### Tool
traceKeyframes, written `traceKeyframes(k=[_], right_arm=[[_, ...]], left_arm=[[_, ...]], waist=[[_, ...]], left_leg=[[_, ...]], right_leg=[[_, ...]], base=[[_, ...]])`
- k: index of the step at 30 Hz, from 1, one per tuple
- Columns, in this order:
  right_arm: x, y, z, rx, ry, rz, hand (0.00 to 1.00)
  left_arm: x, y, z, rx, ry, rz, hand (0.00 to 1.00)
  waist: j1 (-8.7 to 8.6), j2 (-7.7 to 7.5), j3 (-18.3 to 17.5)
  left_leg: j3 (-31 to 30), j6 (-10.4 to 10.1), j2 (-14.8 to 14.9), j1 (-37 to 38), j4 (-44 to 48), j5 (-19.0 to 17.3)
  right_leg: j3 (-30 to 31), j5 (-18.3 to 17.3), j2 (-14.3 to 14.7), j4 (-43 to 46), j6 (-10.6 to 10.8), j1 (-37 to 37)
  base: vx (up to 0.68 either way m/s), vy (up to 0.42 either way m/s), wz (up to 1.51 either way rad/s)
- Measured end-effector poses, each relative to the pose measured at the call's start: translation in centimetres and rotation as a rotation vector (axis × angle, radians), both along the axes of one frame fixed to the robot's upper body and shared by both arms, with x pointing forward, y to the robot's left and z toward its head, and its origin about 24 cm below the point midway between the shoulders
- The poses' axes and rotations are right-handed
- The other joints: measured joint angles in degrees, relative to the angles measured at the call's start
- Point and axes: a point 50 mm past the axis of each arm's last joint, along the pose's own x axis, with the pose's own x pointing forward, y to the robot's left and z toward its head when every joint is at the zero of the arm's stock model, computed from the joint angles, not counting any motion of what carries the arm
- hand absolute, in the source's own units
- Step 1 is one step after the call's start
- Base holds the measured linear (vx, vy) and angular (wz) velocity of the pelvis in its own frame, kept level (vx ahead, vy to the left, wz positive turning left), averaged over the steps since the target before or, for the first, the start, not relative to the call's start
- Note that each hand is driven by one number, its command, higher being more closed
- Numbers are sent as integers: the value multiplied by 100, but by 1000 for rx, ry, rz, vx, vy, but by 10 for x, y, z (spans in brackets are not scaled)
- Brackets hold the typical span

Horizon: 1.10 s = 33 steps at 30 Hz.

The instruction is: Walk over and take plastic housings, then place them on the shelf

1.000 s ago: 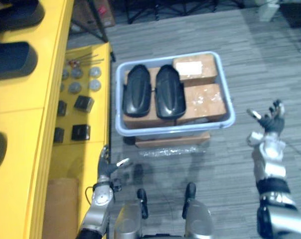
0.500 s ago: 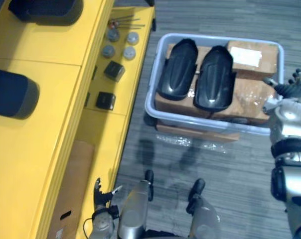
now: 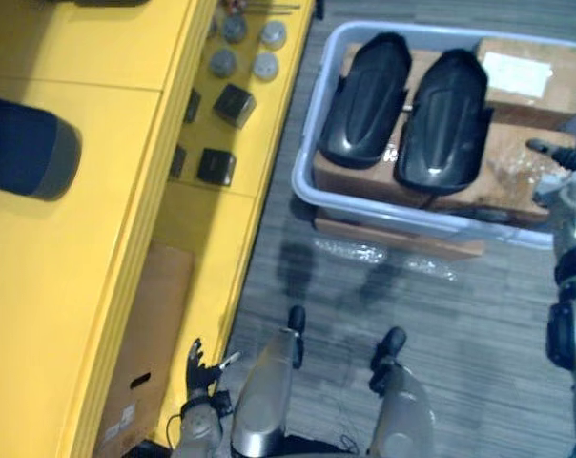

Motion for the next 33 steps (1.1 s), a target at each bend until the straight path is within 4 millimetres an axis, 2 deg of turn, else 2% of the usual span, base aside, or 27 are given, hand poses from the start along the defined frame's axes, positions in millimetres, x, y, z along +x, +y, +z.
traceKeyframes(k=[5, 7, 10, 17, 21, 25, 30, 31, 33], right_arm=[[4, 8, 17, -65, -41, 5, 0], [6, 11, 18, -95, -40, 18, 0], [6, 13, 18, -125, -36, 43, 0], [10, 16, 10, -144, 50, 88, 0], [8, 10, -3, -110, 131, 81, 0], [6, 5, -17, -89, 228, 73, 0], [2, -3, -16, -93, 285, 70, 0], [1, -4, -15, -94, 289, 65, 100], [-2, -9, -13, -110, 310, 55, 100]], left_arm=[[2, 0, 0, -5, -1, -20, 0], [3, 0, 0, -10, 0, -20, 0], [5, -3, 0, -30, -1, -36, 0], [4, -4, -2, -36, 5, -45, 0], [4, -5, -2, -38, 5, -46, 0], [6, -10, -4, -61, 14, -59, 0], [5, -15, -5, -77, 20, -66, 0], [5, -16, -5, -79, 20, -67, 0], [4, -18, -6, -111, 26, -44, 0]], waist=[[24, 5, 2], [50, 6, 2], [109, 104, 37], [180, 141, 12], [232, 154, 3], [343, 264, -72], [431, 376, -150], [445, 390, -160], [494, 442, -197]], left_leg=[[-72, 0, -1, -89, 87, 0], [-81, 0, 1, -91, 106, 0], [-86, -1, 9, -99, 134, -1], [-102, -42, 47, -192, 121, 28], [-95, -42, 46, -191, 104, 30], [-100, -52, 40, -192, 74, 36], [-118, -74, 23, -193, 8, 68], [-117, -77, 21, -193, -10, 78], [-135, -78, 5, -193, -48, 103]], right_leg=[[-67, -8, -2, 33, -14, -21], [-71, -14, -2, 47, -21, -19], [-76, -39, -6, 101, -52, -36], [-93, -80, 8, 150, -87, -173], [-93, -81, 1, 188, -86, -184], [-100, -139, -17, 233, -100, -223], [-111, -236, -60, 348, -116, -309], [-111, -236, -63, 348, -117, -318], [-139, -251, -82, 362, -121, -328]], base=[[2, 12, 6], [-18, 15, 1], [-40, 24, -1], [-5, 1, 0], [37, 17, 0], [-1, 3, 1], [-2, 2, 2], [0, 0, 0], [17, 9, 5]])
